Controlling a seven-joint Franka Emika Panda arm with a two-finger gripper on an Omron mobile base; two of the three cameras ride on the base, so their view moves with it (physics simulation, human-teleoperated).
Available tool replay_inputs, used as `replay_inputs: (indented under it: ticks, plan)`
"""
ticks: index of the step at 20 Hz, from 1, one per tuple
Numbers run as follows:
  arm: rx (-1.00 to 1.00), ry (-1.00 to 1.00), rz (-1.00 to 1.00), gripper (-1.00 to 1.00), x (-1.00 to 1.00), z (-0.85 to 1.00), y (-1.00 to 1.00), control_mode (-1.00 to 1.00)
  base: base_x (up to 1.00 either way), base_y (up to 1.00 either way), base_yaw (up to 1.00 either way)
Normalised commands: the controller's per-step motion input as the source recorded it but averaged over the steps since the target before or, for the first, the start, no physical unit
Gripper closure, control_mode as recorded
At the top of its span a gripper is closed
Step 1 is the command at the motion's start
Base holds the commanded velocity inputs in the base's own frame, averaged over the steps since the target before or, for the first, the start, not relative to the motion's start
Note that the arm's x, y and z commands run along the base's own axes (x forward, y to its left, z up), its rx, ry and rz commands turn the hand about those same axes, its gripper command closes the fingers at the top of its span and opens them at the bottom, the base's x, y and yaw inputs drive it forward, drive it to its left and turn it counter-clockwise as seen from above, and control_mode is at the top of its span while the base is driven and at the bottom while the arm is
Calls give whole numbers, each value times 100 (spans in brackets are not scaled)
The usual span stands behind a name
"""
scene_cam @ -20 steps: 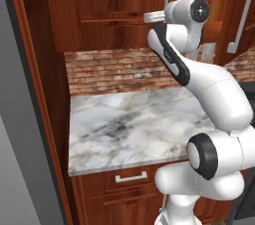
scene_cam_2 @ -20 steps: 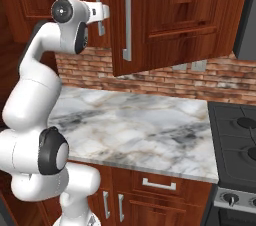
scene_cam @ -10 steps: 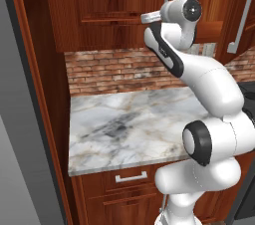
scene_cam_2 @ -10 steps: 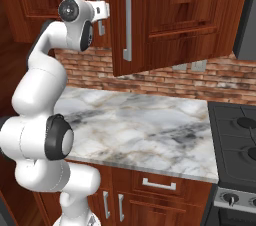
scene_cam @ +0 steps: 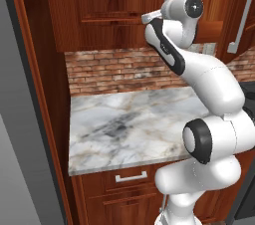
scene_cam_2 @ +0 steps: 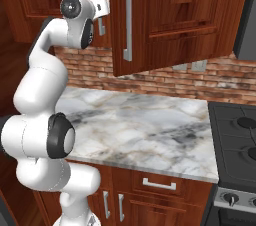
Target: Open the cabinet and move the ladle to the pot. Then close the cabinet.
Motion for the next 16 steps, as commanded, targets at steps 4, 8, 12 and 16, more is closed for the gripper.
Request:
replay_inputs:
  ticks: [4, 8, 12, 16]
  plan:
    - [0, 0, 5, -100, 41, -4, 0, -100, 0, 0, 0]
    - [0, 0, 2, -100, 36, -16, 0, -100, 0, 0, 0]
    - [0, 0, 0, 100, 36, -26, 0, -100, 0, 0, 0]
    - [0, 0, 0, 100, 17, -7, 0, -100, 0, 0, 0]
